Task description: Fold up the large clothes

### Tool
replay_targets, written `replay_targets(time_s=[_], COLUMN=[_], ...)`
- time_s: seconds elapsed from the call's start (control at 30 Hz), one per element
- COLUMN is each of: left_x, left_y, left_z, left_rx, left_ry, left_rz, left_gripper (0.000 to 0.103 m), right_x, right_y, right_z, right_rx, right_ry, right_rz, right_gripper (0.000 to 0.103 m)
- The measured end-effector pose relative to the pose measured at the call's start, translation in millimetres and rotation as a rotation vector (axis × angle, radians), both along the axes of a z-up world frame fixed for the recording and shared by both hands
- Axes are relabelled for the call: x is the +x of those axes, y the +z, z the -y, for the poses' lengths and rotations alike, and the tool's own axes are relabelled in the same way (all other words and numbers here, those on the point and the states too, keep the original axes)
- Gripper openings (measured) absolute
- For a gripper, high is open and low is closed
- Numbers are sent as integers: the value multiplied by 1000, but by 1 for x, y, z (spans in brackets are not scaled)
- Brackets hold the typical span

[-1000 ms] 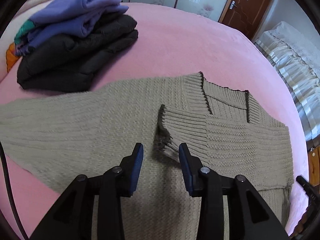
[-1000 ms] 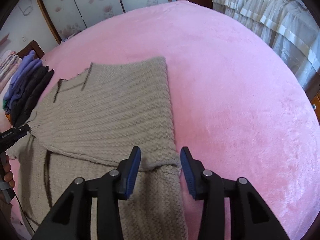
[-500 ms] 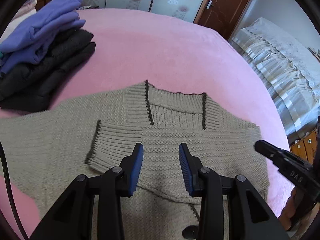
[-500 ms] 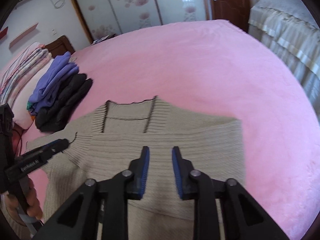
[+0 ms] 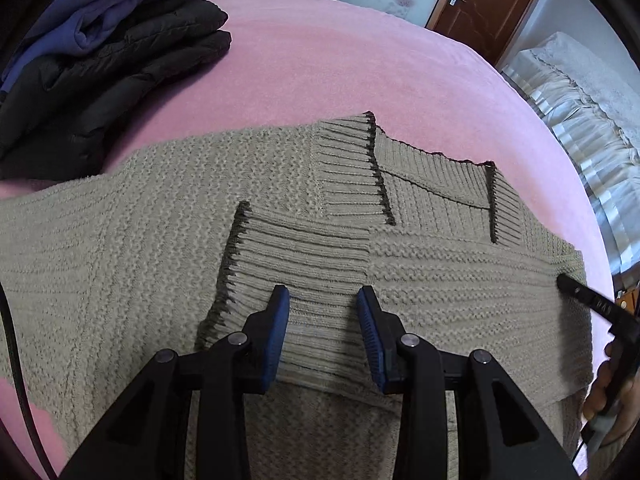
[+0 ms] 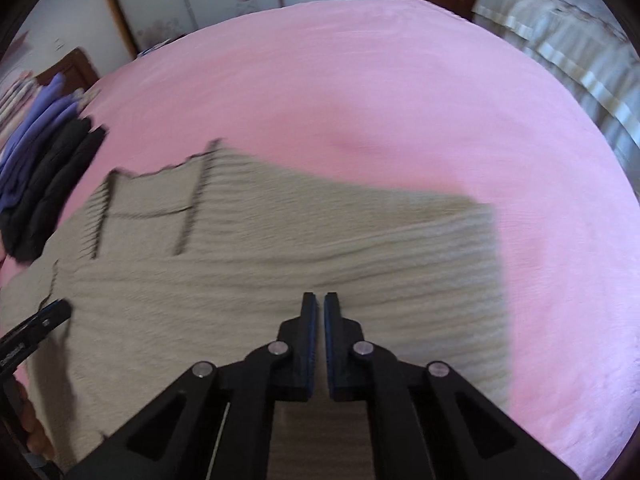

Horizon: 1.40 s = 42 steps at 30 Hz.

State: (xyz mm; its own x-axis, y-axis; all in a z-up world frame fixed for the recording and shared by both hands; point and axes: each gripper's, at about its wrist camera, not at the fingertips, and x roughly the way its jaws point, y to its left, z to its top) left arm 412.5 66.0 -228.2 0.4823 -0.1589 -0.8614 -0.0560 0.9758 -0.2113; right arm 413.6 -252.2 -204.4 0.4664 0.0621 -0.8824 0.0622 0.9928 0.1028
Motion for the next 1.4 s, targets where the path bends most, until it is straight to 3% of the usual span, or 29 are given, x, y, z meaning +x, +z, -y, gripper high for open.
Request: replay_targets(time_s=[0.2,0.4,0.6,0.8,0.93,1.03,1.07,1.2,1.4], left_x=[4,2,-22,-67,-101,-115,-116,-108,-78], left_y=[-5,3,35,56,62,66,67,66,41], left_z=[4,-1,-9,-4,4,19,25,49,61], left_rx=[24,-16,-10,4,-57,-47,-46,-50,17], left_ry=[-14,-34,-47,-66,-69,-71,-75,-86,-33], left_rz=[14,10,78,60,41,67,72,76,40], left_gripper=[35,39,40,51,52,60,64,65,65], right_x=[0,-13,-47,-104,-131,-147,-152,-152,-126], right_y=[-4,4,41,71,71,71,71,62,30], right_z=[62,59,61,43,22,-2,-12,-42,-73], right_rx=[115,105,153,191,241,228,209,181,180], right_ry=[-83,-89,-78,-34,28,85,102,142,163], right_rz=[13,35,109,228,221,212,212,173,87], right_gripper=[0,0,3,3,3,3,3,3,3])
